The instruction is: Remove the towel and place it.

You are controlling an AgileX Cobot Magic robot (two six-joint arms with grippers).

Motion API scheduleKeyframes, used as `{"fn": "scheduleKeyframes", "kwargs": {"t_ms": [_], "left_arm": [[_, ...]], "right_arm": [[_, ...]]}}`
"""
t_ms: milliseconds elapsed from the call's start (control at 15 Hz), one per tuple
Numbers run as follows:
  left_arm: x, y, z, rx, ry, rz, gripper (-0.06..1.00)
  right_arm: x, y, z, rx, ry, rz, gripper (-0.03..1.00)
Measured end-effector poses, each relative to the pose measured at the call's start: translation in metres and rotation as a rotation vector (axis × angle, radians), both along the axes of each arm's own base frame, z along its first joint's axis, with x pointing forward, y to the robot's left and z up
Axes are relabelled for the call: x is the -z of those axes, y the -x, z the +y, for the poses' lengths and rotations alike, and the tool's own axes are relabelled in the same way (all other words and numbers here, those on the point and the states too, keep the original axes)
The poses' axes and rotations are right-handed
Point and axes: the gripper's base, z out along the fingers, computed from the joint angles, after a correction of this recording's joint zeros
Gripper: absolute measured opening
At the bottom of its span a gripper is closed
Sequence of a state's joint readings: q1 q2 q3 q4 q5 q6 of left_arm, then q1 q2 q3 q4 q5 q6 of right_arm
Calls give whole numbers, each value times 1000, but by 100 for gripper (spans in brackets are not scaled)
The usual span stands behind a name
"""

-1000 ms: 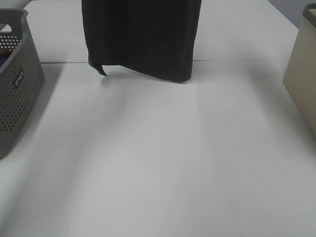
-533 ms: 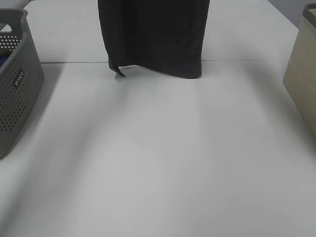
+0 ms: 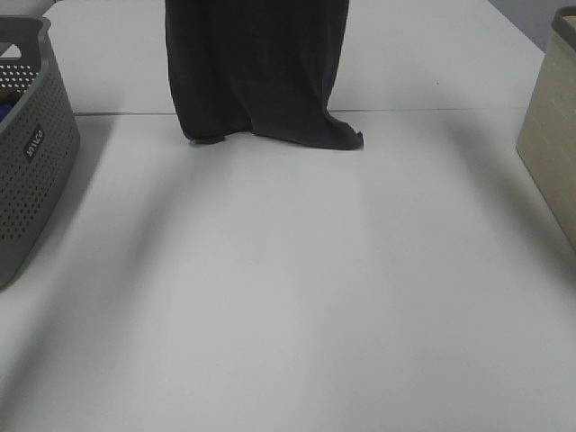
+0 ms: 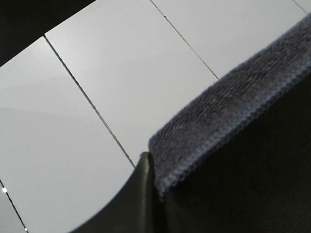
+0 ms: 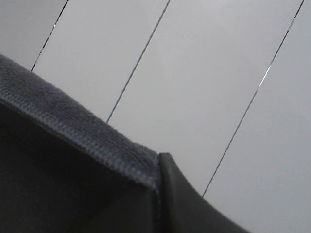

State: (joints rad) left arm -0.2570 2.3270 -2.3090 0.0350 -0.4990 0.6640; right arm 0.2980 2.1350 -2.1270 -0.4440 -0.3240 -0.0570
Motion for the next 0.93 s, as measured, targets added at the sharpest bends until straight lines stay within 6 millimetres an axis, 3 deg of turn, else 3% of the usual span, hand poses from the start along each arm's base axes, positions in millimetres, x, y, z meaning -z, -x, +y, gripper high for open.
{"fn": "scheduleKeyframes", "kwargs": {"t_ms": [400, 933], "left_arm": [[-10, -8, -7, -4, -29, -116, 0], [-9, -11, -7, -8, -44, -92, 0]], "right_arm": [[-3, -8, -25, 25, -45, -45, 1], [-9, -7, -30, -44, -199, -50, 1]]}}
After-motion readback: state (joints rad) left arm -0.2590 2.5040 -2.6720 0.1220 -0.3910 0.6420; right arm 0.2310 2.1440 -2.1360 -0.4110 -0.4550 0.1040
